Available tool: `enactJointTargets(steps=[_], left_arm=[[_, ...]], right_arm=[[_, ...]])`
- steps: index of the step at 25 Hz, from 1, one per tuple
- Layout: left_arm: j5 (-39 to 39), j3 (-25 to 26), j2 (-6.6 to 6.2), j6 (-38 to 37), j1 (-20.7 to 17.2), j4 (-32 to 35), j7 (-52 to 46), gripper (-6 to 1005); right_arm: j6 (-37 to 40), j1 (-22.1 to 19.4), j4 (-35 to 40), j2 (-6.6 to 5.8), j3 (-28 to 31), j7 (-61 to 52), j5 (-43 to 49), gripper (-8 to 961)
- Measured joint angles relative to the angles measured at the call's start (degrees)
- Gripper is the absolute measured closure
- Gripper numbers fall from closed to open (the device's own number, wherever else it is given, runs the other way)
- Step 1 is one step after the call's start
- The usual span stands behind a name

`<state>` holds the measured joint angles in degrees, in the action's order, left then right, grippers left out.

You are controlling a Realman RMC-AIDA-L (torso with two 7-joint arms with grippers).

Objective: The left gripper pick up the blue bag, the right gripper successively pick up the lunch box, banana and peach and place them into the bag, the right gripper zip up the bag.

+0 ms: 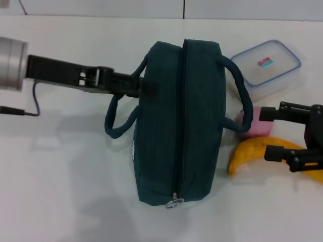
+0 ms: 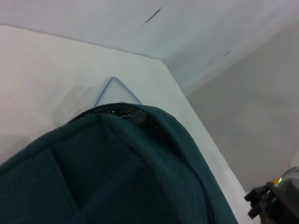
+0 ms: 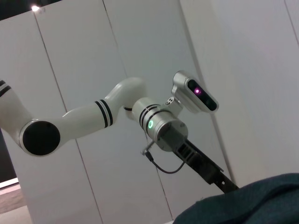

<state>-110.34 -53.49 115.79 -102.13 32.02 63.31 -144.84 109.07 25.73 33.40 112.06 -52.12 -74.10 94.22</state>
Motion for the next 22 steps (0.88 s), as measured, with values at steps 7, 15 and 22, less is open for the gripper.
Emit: enactJointTargets(steps=[7, 15, 22], left_arm=[[-3.9, -0.2, 1.31, 0.6, 3.1, 1.5, -5.9, 169], [-8.9, -0.4, 2.20, 2.2, 5.0, 2.3, -7.3, 181], [-9.0, -0.4, 1.89, 2.2, 5.3, 1.7, -6.4, 201]], right_arm=[[0.0, -1.0, 0.0, 0.00, 0.0, 0.3, 0.0, 97], [0.0, -2.1, 0.0, 0.00, 0.0, 0.3, 0.0, 98], [0.0, -3.3, 0.0, 0.03, 0.1, 0.4, -0.2, 98]])
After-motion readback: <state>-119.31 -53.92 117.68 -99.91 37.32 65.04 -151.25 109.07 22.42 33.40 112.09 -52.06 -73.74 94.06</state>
